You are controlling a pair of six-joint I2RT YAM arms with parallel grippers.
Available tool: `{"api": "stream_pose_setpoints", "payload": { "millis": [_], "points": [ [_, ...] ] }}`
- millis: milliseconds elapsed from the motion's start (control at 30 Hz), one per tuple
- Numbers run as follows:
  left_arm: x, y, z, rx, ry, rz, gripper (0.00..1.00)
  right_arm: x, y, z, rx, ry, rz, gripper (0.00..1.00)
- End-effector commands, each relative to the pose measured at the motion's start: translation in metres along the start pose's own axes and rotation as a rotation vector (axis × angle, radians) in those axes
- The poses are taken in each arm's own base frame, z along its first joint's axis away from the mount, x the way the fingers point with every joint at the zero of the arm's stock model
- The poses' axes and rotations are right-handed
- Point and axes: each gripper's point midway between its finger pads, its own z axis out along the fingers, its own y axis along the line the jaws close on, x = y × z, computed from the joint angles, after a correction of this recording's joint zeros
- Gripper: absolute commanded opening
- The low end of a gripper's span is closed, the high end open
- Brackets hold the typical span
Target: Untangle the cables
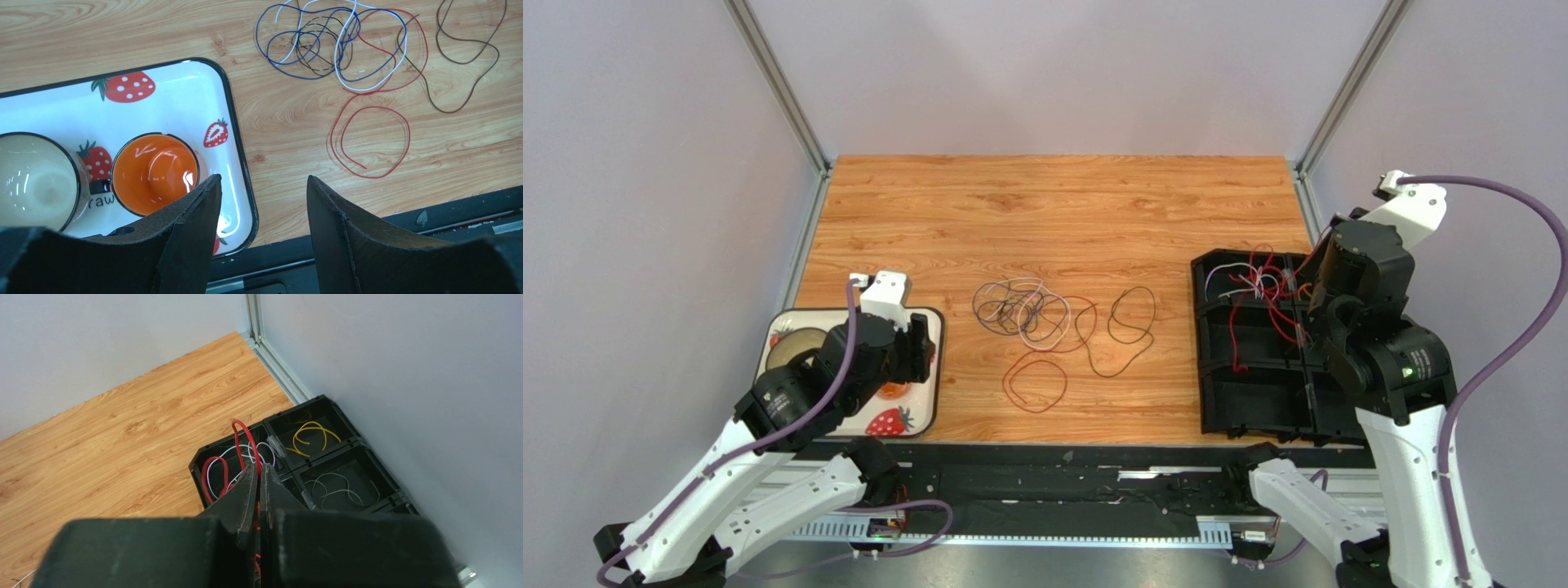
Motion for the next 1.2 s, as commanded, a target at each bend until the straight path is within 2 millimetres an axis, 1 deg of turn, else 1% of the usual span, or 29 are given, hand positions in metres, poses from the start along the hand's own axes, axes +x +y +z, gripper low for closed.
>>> {"api": "stream_pose_setpoints", "payload": {
  "millis": [0,233,367,567,667,700,767,800,833,867,900,933,1000,1033,1133,1167],
  "points": [
    [-0.012,-0.004,-0.006,0.028,-0.035,-0.012,0.62,0.018,0.02,0.006,-0.139,0.086,0.079,0.0],
    [-0.012,-0.004,-0.006,0.028,-0.039,-0.015,0.63,0.03,0.01,0.015,-0.107,0.096,0.061,0.0],
    [-0.012,-0.004,-0.005,0.026,-0.035,-0.013,0.63,0.04,0.01,0.023,-0.102,0.113,0.053,0.0],
    [-0.012,-0.003,-0.005,0.02,-0.036,-0.014,0.63,0.028,0.018,0.029,-0.148,0.094,0.083,0.0],
    [-0.011,-0.003,-0.005,0.017,-0.034,-0.014,0.63,0.03,0.017,0.032,-0.143,0.094,0.086,0.0],
    [-0.011,-0.003,-0.004,0.017,-0.033,-0.014,0.62,0.039,0.017,0.035,-0.138,0.108,0.085,0.0],
    [-0.011,-0.003,-0.004,0.017,-0.033,-0.014,0.63,0.049,0.017,0.038,-0.14,0.119,0.099,0.0],
    [-0.011,-0.003,-0.004,0.016,-0.031,-0.013,0.63,0.063,0.016,0.041,-0.134,0.145,0.09,0.0],
    [-0.011,-0.003,-0.004,0.018,-0.031,-0.013,0.63,0.068,0.017,0.042,-0.136,0.155,0.09,0.0],
    [-0.011,-0.003,-0.004,0.017,-0.029,-0.012,0.63,0.072,0.009,0.044,-0.112,0.156,0.099,0.0],
    [-0.011,-0.003,-0.004,0.017,-0.029,-0.012,0.63,0.076,0.01,0.045,-0.118,0.162,0.103,0.0],
    [-0.011,-0.003,-0.004,0.018,-0.031,-0.013,0.63,0.084,0.008,0.046,-0.109,0.178,0.1,0.0],
    [-0.011,-0.004,-0.003,0.017,-0.028,-0.012,0.63,0.088,0.004,0.046,-0.095,0.179,0.114,0.0],
    [-0.011,-0.004,-0.003,0.017,-0.026,-0.009,0.63,0.094,0.002,0.047,-0.084,0.191,0.114,0.0],
    [-0.01,-0.004,-0.002,0.016,-0.024,-0.01,0.63,0.103,-0.004,0.049,-0.045,0.203,0.147,0.0],
    [-0.011,-0.004,-0.003,0.015,-0.026,-0.01,0.63,0.111,-0.007,0.05,-0.03,0.215,0.15,0.0]
  ]
}}
